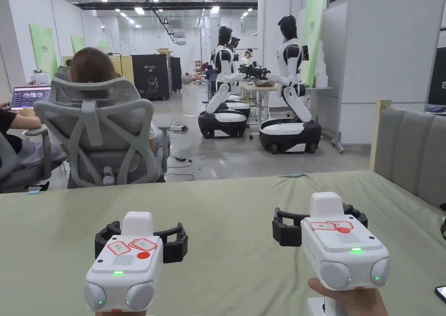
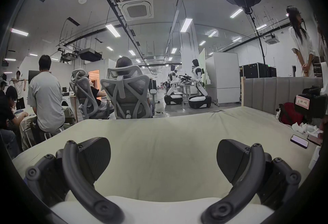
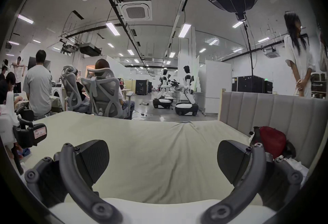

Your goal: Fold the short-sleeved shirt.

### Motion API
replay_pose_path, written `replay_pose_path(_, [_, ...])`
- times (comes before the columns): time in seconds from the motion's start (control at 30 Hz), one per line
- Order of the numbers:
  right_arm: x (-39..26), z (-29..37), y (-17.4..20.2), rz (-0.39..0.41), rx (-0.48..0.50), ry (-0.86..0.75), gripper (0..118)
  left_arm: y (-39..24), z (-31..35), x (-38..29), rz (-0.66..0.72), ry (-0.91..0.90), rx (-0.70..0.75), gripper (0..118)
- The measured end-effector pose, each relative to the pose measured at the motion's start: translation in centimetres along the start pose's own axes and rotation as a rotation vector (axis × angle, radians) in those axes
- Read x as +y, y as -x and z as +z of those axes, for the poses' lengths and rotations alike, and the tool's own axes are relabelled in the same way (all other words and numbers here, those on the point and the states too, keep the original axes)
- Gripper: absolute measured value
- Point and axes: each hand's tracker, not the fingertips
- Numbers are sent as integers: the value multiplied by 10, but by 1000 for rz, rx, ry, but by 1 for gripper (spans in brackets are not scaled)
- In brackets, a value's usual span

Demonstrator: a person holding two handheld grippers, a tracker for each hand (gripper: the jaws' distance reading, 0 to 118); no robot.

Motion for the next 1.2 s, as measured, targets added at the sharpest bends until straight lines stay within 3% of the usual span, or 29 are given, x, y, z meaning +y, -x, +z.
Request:
replay_pose_path(0.27, [8,-2,2,-62,-26,52,118,3,1,3,-4,-9,7,118])
replay_pose_path(0.53, [5,-2,10,-7,-52,60,118,4,3,5,-3,-10,12,118])
replay_pose_path(1.03, [0,-3,10,-13,-55,66,118,3,-1,-2,-7,6,9,118])
replay_pose_path(1.2, [-1,-5,5,-82,-53,87,118,2,-1,-2,-10,7,6,118])
